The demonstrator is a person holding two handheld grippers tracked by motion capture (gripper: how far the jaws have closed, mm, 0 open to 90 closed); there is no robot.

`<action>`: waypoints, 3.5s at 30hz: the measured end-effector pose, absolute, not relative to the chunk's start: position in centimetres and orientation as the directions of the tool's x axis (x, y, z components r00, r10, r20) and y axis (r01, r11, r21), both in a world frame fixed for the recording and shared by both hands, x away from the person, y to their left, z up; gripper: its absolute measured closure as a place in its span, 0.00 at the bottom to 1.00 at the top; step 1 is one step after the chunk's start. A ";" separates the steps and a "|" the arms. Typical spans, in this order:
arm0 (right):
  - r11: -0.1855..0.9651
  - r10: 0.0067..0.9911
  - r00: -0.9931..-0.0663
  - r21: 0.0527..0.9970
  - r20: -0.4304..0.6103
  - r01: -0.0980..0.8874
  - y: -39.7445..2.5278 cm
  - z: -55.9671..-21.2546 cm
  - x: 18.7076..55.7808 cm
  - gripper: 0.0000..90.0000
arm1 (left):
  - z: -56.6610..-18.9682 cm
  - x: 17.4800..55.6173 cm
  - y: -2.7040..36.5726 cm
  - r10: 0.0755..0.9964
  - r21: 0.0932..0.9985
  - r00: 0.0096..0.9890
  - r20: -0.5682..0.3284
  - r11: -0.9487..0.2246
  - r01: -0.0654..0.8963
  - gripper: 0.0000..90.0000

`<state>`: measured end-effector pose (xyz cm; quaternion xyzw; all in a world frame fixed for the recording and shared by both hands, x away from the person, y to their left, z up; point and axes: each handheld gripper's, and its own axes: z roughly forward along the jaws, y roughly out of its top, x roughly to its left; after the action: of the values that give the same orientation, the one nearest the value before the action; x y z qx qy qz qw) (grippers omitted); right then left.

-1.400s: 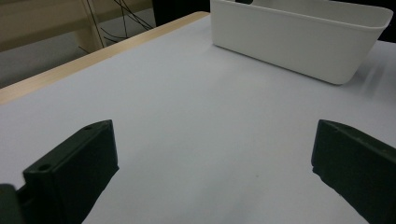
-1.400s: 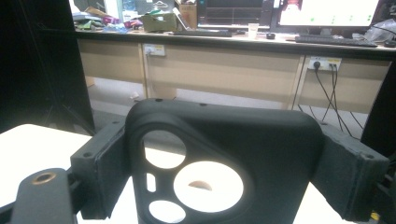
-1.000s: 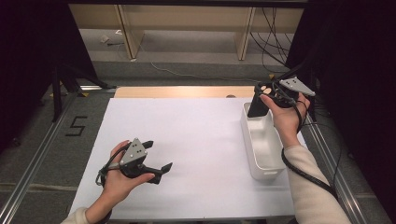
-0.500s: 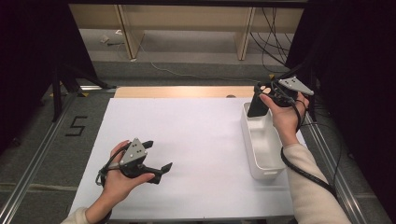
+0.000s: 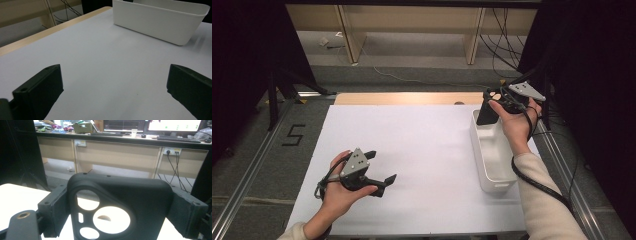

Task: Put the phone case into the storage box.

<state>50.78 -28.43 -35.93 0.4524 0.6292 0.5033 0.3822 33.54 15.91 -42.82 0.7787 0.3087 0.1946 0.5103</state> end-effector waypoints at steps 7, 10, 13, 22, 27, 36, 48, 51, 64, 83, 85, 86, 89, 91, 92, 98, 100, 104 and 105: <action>0.086 0.955 -0.295 0.979 -0.027 0.186 -28.4 -36.0 51.0 0.18 | -42.8 33.5 15.9 0.679 0.915 0.734 -0.012 -0.289 0.282 0.00; 0.086 0.956 -0.293 0.979 -0.029 0.186 -28.5 -36.1 51.1 0.18 | -42.8 33.5 15.9 0.679 0.915 0.734 -0.012 -0.289 0.282 0.00; 0.088 0.957 -0.290 0.978 -0.030 0.190 -28.5 -36.2 51.2 0.18 | -42.8 33.6 15.9 0.679 0.915 0.734 -0.012 -0.289 0.282 0.00; 0.095 0.956 -0.290 0.976 -0.035 0.196 -28.3 -36.4 51.5 0.18 | -42.8 33.6 15.9 0.679 0.914 0.734 -0.012 -0.289 0.283 0.00; 0.098 0.957 -0.289 0.975 -0.037 0.198 -28.3 -36.5 51.6 0.18 | -42.8 33.5 15.9 0.680 0.915 0.733 -0.012 -0.289 0.283 0.00; 0.103 0.956 -0.290 0.973 -0.041 0.205 -28.2 -36.7 51.8 0.18 | -42.8 33.6 15.9 0.680 0.915 0.734 -0.012 -0.289 0.283 0.00; 0.111 0.957 -0.288 0.971 -0.047 0.211 -28.1 -36.9 52.2 0.18 | -42.8 33.6 15.9 0.679 0.914 0.734 -0.012 -0.291 0.283 0.00; 0.112 0.957 -0.287 0.971 -0.048 0.211 -28.1 -37.0 52.2 0.18 | -42.8 33.6 15.9 0.679 0.914 0.734 -0.012 -0.290 0.283 0.00; 0.116 0.956 -0.289 0.970 -0.050 0.216 -27.9 -37.1 52.5 0.18 | -42.9 33.6 15.9 0.677 0.914 0.735 -0.013 -0.291 0.284 0.00; 0.131 0.956 -0.286 0.966 -0.063 0.225 -27.8 -37.5 53.0 0.18 | -42.9 33.6 15.9 0.677 0.913 0.736 -0.013 -0.291 0.284 0.00; 0.131 0.956 -0.287 0.966 -0.063 0.225 -27.8 -37.4 53.0 0.18 | -42.9 33.6 15.9 0.676 0.913 0.737 -0.013 -0.292 0.284 0.00; 0.131 0.956 -0.287 0.966 -0.063 0.224 -27.8 -37.5 53.1 0.18 | -42.9 33.6 15.9 0.677 0.913 0.736 -0.014 -0.291 0.285 0.00; 0.131 0.956 -0.287 0.965 -0.063 0.225 -27.8 -37.5 53.1 0.18 | -42.9 33.5 15.9 0.677 0.913 0.736 -0.014 -0.291 0.285 0.00; 0.133 0.956 -0.288 0.965 -0.065 0.225 -27.8 -37.5 53.1 0.18 | -42.9 33.5 15.9 0.676 0.913 0.737 -0.014 -0.292 0.286 0.00; 0.134 0.956 -0.287 0.965 -0.066 0.224 -27.8 -37.5 53.1 0.18 | -42.9 33.5 15.9 0.676 0.913 0.737 -0.015 -0.291 0.286 0.00; 0.141 0.955 -0.288 0.963 -0.071 0.231 -27.6 -37.8 53.4 0.18 | -42.9 33.5 15.9 0.676 0.913 0.737 -0.015 -0.291 0.285 0.00; 0.145 0.955 -0.289 0.960 -0.072 0.238 -27.6 -37.9 53.4 0.18 | -42.9 33.5 15.9 0.676 0.913 0.736 -0.014 -0.291 0.285 0.00; 0.140 0.955 -0.287 0.960 -0.067 0.241 -27.7 -38.0 53.6 0.18 | -42.9 33.6 15.9 0.676 0.913 0.737 -0.015 -0.292 0.286 0.00; 0.141 0.955 -0.289 0.960 -0.067 0.242 -27.7 -38.0 53.6 0.18 | -42.9 33.6 15.9 0.675 0.913 0.737 -0.015 -0.292 0.286 0.00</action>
<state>53.58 -27.67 -38.00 0.4590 0.6522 0.4679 0.3808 33.55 15.87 -42.89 0.7806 0.3079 0.1913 0.5092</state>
